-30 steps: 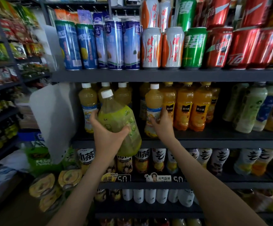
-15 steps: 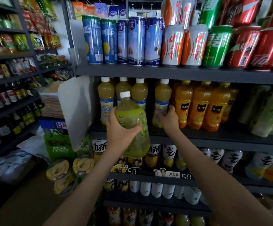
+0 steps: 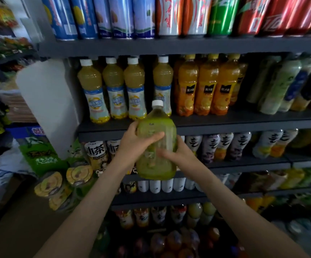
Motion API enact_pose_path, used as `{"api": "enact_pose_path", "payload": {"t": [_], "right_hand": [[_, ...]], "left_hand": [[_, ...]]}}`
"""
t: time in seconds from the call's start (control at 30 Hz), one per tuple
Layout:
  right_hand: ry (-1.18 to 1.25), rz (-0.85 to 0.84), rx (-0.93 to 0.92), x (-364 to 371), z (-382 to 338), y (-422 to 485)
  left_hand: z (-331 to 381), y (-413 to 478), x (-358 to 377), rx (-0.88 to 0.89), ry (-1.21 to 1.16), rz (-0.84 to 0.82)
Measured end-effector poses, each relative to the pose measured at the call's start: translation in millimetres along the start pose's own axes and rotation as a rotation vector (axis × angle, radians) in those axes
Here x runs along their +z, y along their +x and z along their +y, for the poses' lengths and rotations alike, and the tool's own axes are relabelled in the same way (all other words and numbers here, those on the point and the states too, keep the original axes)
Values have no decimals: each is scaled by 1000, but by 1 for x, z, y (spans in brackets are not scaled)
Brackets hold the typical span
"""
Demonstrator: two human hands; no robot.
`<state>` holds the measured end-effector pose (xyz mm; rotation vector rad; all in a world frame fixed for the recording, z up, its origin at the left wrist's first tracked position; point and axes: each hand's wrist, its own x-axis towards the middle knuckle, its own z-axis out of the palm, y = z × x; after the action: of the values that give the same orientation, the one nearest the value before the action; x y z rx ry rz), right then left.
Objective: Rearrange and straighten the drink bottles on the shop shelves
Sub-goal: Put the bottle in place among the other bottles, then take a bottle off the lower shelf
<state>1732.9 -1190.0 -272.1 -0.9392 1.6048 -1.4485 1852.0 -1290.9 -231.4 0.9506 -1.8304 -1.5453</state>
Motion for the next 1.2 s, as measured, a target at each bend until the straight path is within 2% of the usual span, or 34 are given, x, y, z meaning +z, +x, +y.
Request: {"api": "enact_pose_path", "payload": {"t": [0.1, 0.2, 0.27, 0.47, 0.6, 0.8, 1.07, 1.2], "right_hand": [[243, 31, 75, -31, 7, -17], [287, 42, 49, -64, 13, -34], [296, 74, 62, -87, 14, -46], [456, 204, 99, -159, 16, -98], [445, 285, 92, -222, 17, -139], [447, 402, 95, -332, 30, -201], [399, 372, 133, -449, 61, -236], [264, 360, 187, -504, 92, -226]], "left_hand": [[-1, -2, 7, -69, -8, -232], [-2, -1, 31, -189, -80, -485], [0, 0, 55, -170, -101, -560], [16, -7, 147, -98, -50, -650], [37, -23, 226, -60, -25, -723], [52, -53, 355, -99, -51, -791], [48, -64, 476, -50, -41, -852], [19, -45, 526, 34, 86, -809]]}}
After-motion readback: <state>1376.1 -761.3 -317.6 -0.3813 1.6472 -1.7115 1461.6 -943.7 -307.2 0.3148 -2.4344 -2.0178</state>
